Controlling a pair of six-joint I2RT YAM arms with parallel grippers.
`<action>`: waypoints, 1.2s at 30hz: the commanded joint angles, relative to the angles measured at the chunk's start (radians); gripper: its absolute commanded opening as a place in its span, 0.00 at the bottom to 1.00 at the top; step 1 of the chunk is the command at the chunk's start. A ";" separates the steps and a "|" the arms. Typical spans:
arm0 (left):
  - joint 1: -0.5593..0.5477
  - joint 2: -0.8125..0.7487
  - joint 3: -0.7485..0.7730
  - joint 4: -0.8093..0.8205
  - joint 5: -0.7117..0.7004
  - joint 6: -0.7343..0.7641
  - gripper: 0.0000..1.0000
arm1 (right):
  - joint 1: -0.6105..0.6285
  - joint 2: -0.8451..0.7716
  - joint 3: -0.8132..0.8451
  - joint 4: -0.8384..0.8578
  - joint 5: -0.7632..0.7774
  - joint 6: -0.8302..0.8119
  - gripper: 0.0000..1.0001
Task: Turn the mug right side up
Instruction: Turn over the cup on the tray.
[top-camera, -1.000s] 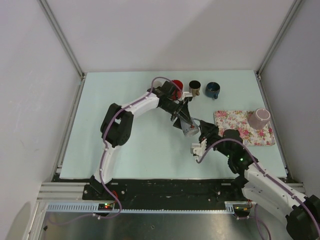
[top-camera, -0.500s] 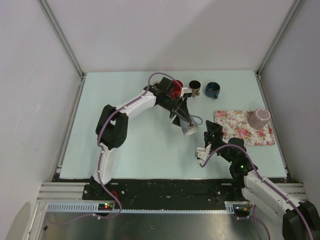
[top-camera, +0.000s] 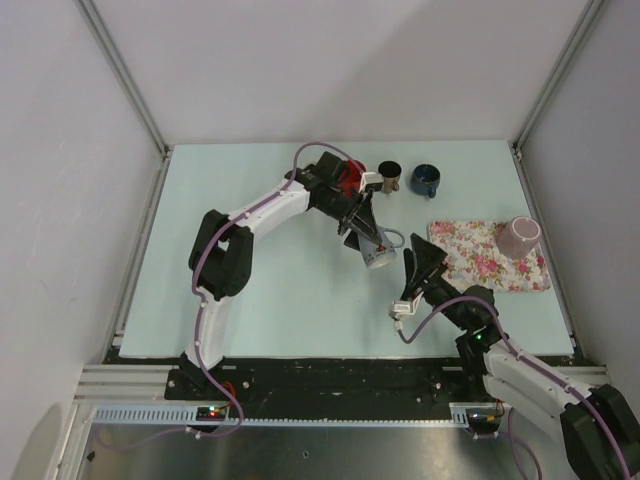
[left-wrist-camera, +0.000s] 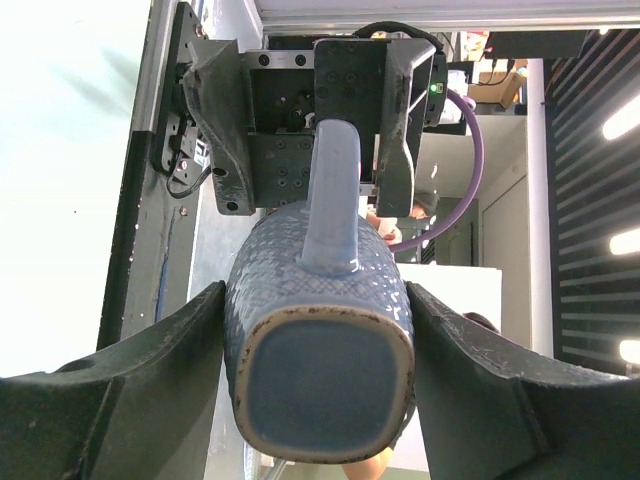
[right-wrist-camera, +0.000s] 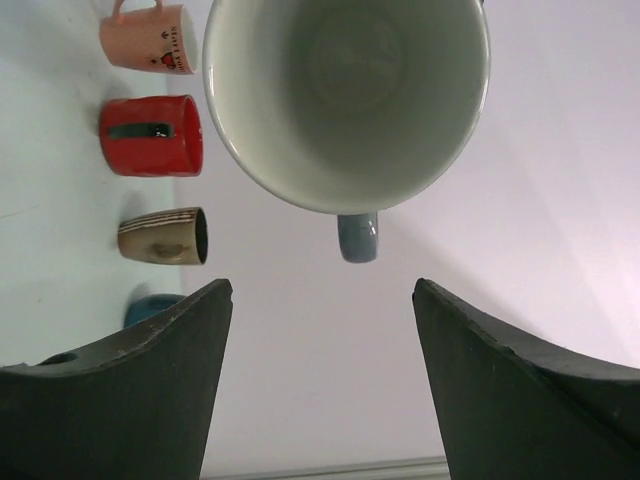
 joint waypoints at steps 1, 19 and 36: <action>0.007 -0.032 -0.002 0.012 0.139 0.009 0.00 | 0.020 0.018 0.015 0.119 -0.001 -0.080 0.77; -0.009 -0.014 -0.034 0.013 0.139 0.017 0.00 | 0.081 0.228 0.097 0.247 -0.041 -0.195 0.54; -0.013 -0.025 -0.057 0.012 0.139 0.024 0.00 | 0.106 0.251 0.091 0.238 -0.106 -0.215 0.00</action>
